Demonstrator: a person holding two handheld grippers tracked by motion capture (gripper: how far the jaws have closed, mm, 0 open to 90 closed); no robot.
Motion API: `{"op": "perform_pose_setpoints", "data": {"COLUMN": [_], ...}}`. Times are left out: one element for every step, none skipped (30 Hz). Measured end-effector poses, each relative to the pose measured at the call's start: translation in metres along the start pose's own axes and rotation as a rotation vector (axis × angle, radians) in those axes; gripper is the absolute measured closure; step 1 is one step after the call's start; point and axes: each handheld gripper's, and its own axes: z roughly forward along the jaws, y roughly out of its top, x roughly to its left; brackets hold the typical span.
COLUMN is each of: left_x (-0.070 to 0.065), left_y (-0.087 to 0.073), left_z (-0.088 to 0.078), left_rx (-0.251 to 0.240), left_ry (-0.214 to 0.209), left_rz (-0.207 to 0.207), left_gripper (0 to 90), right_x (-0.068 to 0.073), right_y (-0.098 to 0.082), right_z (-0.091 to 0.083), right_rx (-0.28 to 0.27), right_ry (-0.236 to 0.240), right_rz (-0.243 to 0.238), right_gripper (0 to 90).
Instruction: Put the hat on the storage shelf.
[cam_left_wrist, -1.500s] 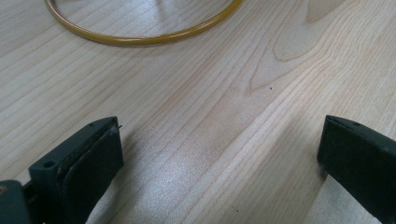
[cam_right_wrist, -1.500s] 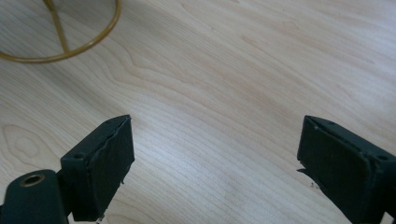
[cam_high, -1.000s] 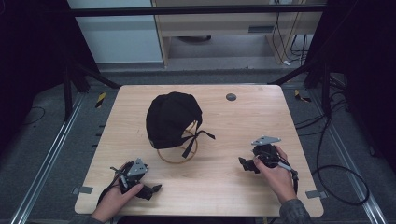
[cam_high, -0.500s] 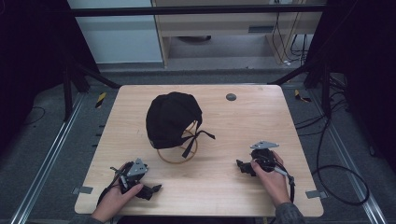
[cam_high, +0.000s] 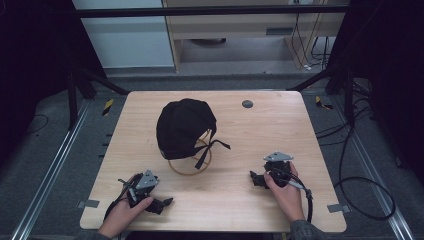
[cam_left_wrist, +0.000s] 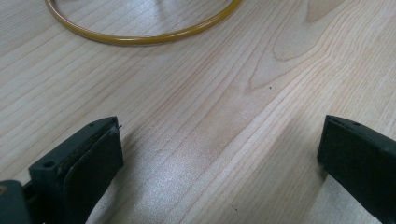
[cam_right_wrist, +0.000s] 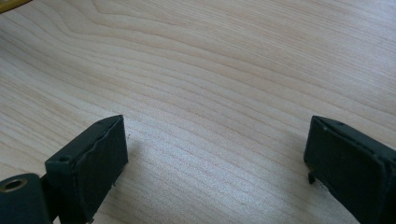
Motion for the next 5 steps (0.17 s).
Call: {"op": "perform_pose_setpoints", "data": {"left_x": [0.0001,0.0,0.0001,0.0001,0.0001], "left_y": [0.0,0.0,0.0,0.0,0.0001], "left_z": [0.0,0.0,0.0,0.0,-0.0001], "left_rx": [0.0,0.0,0.001,0.0,0.001], "left_ry": [0.0,0.0,0.0,0.0,-0.001], "left_rz": [0.0,0.0,0.0,0.0,0.0], "left_gripper": [0.0,0.0,0.0,0.0,0.0], "right_x": [0.0,0.0,0.0,0.0,0.0], "right_y": [0.0,0.0,0.0,0.0,0.0], "right_z": [0.0,0.0,0.0,0.0,0.0], "right_rx": [0.0,0.0,0.0,0.0,0.0], "right_ry": [0.0,-0.001,-0.001,0.0,0.0], "right_rz": [0.0,0.0,0.0,0.0,0.0], "right_gripper": [6.3,6.3,6.2,6.3,6.3]}}
